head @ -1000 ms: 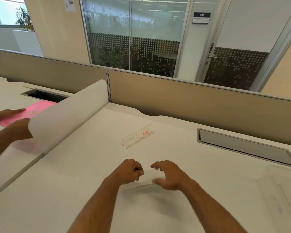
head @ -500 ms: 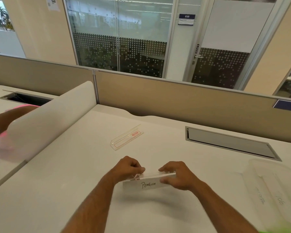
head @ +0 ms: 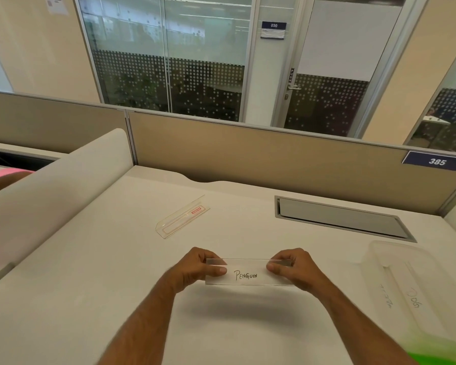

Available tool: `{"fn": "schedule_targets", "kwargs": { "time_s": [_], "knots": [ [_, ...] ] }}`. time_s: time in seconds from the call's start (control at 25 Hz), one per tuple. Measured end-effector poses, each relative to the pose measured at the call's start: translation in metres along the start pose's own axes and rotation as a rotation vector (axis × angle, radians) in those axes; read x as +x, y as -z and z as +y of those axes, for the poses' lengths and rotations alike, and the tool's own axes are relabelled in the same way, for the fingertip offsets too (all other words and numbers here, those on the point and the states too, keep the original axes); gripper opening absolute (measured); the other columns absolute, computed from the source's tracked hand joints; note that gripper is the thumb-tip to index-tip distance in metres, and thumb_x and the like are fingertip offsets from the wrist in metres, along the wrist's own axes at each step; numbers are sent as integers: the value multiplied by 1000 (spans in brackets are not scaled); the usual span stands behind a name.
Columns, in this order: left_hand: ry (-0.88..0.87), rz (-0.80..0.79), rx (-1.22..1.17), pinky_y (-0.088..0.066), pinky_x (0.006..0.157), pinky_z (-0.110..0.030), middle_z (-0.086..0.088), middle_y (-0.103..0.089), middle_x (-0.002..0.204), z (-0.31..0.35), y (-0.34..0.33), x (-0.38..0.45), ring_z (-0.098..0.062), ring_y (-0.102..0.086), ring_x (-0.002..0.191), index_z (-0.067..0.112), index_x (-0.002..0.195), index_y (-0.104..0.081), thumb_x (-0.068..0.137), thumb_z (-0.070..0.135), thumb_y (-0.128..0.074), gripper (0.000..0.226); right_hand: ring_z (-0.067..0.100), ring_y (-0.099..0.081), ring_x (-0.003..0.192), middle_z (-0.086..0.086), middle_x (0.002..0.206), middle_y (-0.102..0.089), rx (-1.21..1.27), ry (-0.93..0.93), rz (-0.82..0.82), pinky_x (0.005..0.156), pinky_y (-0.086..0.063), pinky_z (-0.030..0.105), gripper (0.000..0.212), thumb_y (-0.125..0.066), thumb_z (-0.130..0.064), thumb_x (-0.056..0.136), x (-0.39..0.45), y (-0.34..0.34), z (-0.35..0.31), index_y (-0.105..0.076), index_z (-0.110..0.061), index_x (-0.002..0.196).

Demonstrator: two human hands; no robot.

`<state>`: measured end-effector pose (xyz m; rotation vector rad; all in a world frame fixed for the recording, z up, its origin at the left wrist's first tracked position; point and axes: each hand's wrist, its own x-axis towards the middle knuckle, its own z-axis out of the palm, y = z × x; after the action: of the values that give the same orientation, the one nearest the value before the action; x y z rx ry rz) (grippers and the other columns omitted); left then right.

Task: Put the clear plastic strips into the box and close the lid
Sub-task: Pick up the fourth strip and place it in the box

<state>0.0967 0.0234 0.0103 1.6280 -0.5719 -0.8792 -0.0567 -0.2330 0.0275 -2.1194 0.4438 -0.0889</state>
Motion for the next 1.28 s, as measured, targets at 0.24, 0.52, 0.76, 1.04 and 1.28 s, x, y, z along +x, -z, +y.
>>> {"fn": "schedule_targets", "kwargs": {
  "time_s": [0.24,0.52,0.76,1.04,1.28],
  "knots": [
    [-42,-3,-7,-57,78,-33,-21,-75,101,4,-13,9,-26,-72,91,-4,101,-75,78,6,-79,25,9,-71,86,-6,84,-77,-16,-45,-57,83,-56,34,12,-77,-34,79,-3,18,4,-78,-22,81],
    [-93,-42,10,-54,88,-39,-28,-72,105,18,-41,24,-29,-69,94,-6,101,-74,74,7,-82,30,0,-67,85,-18,92,-74,-415,-10,-332,81,-57,29,51,-80,-64,56,2,40,-24,-75,-31,95],
    [-99,-77,51,-54,93,-47,-21,-74,105,22,-68,41,-38,-68,102,-1,99,-76,66,26,-82,42,3,-64,87,-14,100,-71,-626,-7,-388,79,-56,29,62,-79,-65,53,-2,44,-27,-70,-31,103],
    [-123,180,276,-45,104,-34,0,-62,135,19,-111,72,-15,-56,126,21,134,-57,87,49,-67,56,11,-62,83,-11,92,-69,-626,-111,-166,72,-53,31,58,-75,-66,59,-20,87,3,-73,-25,99],
    [-95,186,886,-17,123,-41,1,-25,163,-22,-132,95,-18,-18,151,21,155,-20,89,71,-41,85,18,-64,86,-2,91,-71,-476,-248,172,69,-48,31,42,-81,-52,67,-44,167,25,-73,-21,95]
  ]
}}
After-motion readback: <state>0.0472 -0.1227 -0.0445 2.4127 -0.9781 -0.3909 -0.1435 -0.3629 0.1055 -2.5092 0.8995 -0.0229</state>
